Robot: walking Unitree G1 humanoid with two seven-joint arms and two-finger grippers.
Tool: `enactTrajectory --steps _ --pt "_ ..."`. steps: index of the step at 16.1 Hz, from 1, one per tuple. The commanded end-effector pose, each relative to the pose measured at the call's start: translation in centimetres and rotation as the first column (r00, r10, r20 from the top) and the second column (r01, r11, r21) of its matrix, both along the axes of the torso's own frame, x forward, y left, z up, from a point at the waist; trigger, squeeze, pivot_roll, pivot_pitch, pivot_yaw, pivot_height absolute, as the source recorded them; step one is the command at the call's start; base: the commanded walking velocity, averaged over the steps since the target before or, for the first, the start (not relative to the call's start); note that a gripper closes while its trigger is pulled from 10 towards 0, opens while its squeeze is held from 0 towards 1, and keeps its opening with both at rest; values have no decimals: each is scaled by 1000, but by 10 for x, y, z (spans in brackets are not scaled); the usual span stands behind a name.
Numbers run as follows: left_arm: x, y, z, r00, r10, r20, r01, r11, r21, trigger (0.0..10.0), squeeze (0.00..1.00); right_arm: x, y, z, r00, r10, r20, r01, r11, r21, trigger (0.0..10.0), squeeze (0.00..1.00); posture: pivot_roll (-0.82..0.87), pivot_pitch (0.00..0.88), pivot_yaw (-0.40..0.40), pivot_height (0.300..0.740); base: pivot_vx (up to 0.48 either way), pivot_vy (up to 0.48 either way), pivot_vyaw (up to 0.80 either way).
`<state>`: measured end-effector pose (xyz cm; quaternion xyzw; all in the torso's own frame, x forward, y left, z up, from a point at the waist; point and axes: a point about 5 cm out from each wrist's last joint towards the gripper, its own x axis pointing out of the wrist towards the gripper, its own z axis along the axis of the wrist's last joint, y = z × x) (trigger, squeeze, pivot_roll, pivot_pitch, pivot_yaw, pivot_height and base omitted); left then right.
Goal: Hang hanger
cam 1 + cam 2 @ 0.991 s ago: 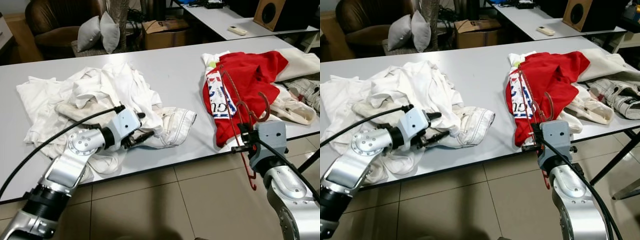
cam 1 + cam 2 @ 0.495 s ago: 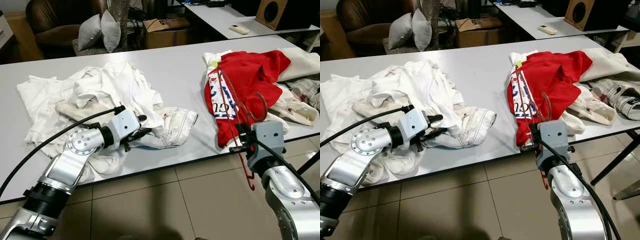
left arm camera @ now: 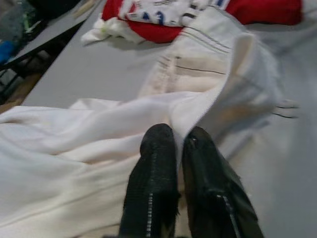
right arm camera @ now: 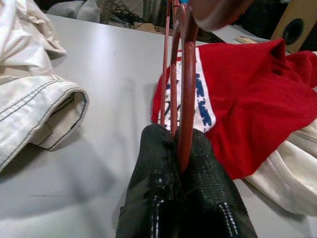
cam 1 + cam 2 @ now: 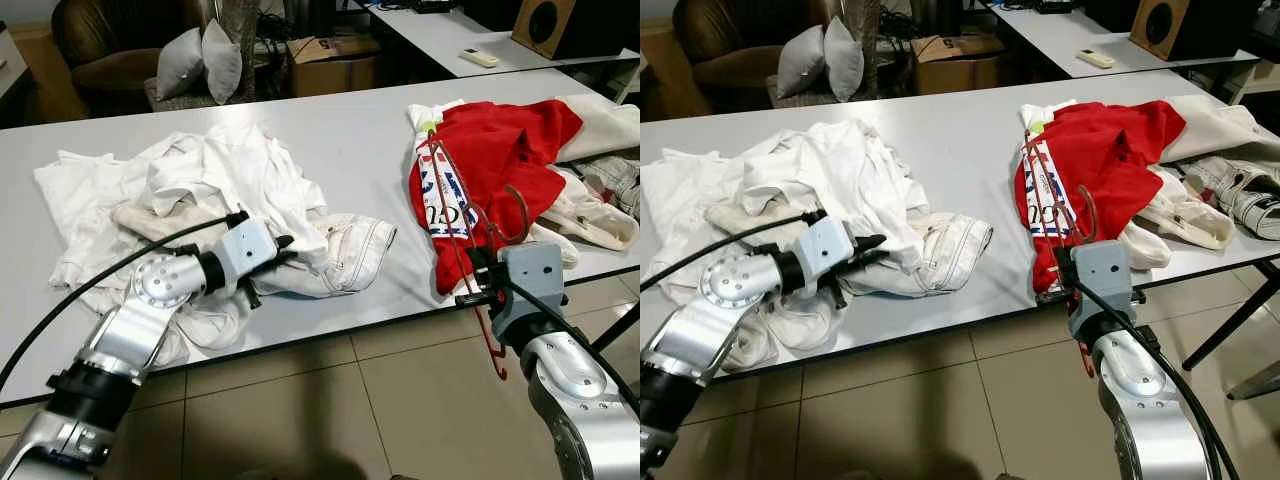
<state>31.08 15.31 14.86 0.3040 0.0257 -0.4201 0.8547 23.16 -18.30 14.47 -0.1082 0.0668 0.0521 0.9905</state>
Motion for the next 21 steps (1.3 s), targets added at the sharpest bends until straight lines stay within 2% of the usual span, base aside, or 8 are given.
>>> enactTrajectory --steps 1,4,5,8,11,12,15,21 --pt "6 3 8 999 32 38 -32 999 -6 0 0 -2 4 6 999 38 36 -38 999 3 10000 0 -45 0 46 723 0 0 0" --pt "26 1 42 978 159 138 -131 973 -192 0 0 -9 5 19 984 155 88 -162 983 88 10000 0 -41 0 44 723 0 0 0" --pt "36 -1 67 958 217 187 -153 940 -305 0 0 -14 5 23 966 243 89 -251 963 96 10000 0 -39 0 41 723 0 0 0" --pt "44 -2 104 931 259 259 -136 901 -413 0 0 -28 1 32 943 315 109 -330 929 168 10000 0 -39 0 41 723 0 0 0" --pt "49 -3 119 910 276 309 -141 908 -395 0 0 -43 4 38 899 421 118 -437 867 240 10000 0 -37 0 50 723 0 0 0" --pt "51 -5 124 909 261 324 -131 919 -373 0 0 -52 8 38 859 502 102 -509 819 264 10000 0 -40 0 56 723 0 0 0" --pt "55 -10 129 909 242 340 -119 931 -344 0 0 -67 16 30 785 619 3 -591 748 300 10000 0 -41 0 60 723 0 0 0" --pt "49 -27 143 923 120 365 -10 957 -289 0 0 -61 29 20 742 667 -61 -619 718 318 10000 0 -33 0 52 723 0 0 0"
